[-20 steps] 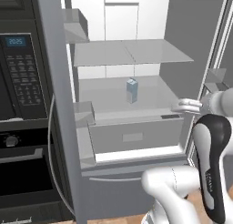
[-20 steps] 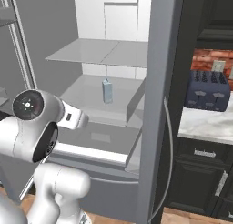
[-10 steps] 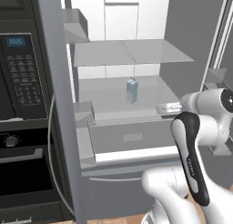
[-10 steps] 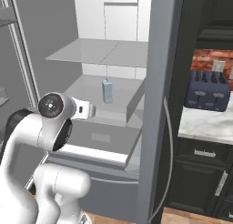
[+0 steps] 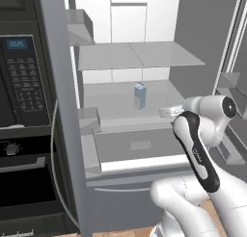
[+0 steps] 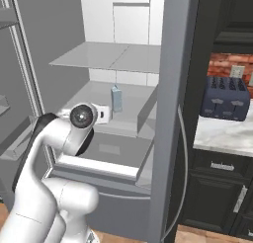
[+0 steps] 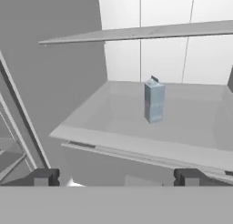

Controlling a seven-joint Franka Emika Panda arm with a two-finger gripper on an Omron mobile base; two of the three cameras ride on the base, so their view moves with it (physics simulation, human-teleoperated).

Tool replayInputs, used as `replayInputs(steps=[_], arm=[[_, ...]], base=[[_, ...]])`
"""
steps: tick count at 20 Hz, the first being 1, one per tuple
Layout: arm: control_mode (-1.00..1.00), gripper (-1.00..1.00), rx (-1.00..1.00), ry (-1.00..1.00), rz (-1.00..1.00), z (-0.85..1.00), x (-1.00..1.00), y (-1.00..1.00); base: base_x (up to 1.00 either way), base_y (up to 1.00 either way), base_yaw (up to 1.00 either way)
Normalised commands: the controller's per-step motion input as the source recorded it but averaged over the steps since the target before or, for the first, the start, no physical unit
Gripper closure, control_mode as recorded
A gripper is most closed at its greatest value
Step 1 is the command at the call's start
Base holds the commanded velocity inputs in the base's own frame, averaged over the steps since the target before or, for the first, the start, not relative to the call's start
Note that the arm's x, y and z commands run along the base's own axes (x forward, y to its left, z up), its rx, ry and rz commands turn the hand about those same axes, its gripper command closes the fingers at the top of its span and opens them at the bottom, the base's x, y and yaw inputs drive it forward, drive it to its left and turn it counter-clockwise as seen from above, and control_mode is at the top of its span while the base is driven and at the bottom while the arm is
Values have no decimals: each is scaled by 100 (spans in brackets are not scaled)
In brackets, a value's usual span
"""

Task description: Take a sugar cube from the saucer and place it inside the coffee. Then, grab milk from the fridge and place it next to the coffee on the counter to sweeten the coffee.

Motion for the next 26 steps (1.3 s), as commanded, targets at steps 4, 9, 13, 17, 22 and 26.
replayInputs(steps=[4, 9, 13, 17, 22, 26], arm=[[-100, -100, 0, -1, 10, -16, 70, -1], [-100, -100, 0, -8, 12, -31, 63, 0], [-100, -100, 0, -10, 6, -20, 48, -7], [-100, -100, 0, -8, 0, -2, 21, -18], [-100, -100, -2, -5, 0, 0, 26, -2], [-100, -100, -2, -1, 0, 0, 37, -2]], base=[[0, 0, 0], [0, 0, 0], [0, 0, 0], [0, 0, 0], [0, 0, 0], [0, 0, 0]])
